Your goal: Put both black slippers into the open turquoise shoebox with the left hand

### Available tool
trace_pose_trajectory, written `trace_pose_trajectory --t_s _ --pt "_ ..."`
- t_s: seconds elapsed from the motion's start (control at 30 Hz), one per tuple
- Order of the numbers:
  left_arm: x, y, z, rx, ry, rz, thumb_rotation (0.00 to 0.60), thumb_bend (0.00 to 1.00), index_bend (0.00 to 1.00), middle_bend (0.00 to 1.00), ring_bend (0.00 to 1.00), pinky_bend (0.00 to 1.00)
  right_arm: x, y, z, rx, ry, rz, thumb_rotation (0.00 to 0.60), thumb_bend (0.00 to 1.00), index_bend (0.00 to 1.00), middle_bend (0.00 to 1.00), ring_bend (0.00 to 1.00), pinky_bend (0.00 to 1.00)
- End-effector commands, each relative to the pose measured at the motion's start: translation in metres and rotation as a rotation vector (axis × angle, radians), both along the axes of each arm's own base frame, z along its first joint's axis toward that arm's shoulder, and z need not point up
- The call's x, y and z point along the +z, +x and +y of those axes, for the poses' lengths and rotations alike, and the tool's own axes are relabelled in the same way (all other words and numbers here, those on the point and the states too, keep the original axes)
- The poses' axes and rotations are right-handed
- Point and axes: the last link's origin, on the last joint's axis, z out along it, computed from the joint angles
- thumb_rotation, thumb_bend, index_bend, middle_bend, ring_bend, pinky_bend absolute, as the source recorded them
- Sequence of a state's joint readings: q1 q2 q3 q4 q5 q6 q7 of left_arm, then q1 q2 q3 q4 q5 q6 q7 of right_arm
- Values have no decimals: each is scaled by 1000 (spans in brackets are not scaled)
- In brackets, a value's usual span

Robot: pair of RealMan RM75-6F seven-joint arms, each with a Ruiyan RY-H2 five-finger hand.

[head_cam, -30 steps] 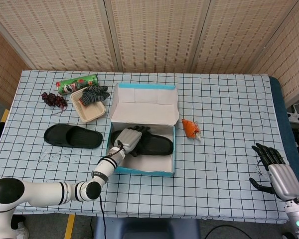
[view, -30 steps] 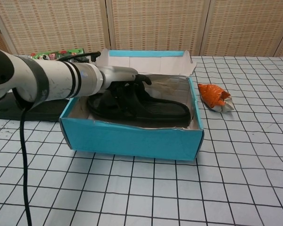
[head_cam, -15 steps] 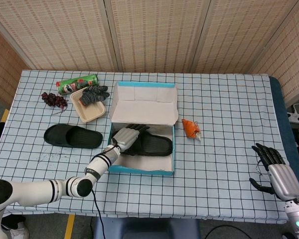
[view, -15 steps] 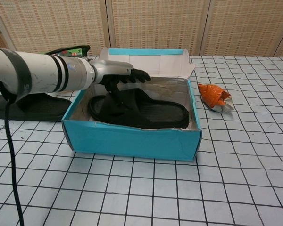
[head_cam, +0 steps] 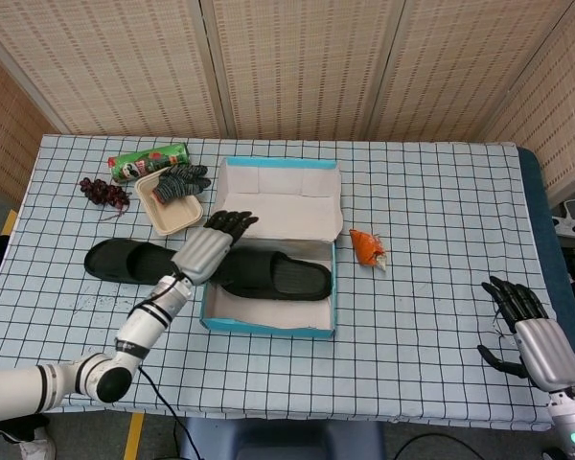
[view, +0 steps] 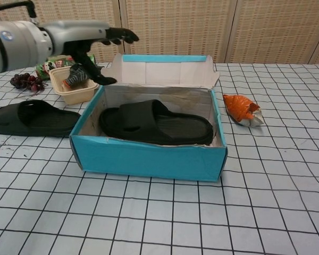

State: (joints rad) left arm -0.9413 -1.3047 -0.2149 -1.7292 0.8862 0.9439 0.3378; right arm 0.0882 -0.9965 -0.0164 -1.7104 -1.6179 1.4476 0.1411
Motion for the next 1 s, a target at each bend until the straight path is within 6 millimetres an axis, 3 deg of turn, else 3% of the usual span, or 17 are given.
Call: trace_pose_trajectory --t_s 0.03,0.3,0.4,0.67,1.0 --pt "33 -56 -16 93 36 102 600 339 0 0 0 29 -1 4 5 10 4 -6 600 168 0 0 0 0" --pt "61 -145 -7 296 109 176 600 338 0 0 0 0 1 10 12 41 -13 -16 600 168 0 0 0 0" --pt "59 -163 -2 335 105 171 600 337 0 0 0 0 0 10 13 41 -17 -11 600 168 0 0 0 0" --pt "33 -188 3 376 50 216 600 340 0 0 0 0 1 12 14 53 -31 -13 600 168 0 0 0 0" --pt "9 -187 3 343 21 240 600 334 0 0 0 0 4 12 15 56 -32 -18 600 168 0 0 0 0"
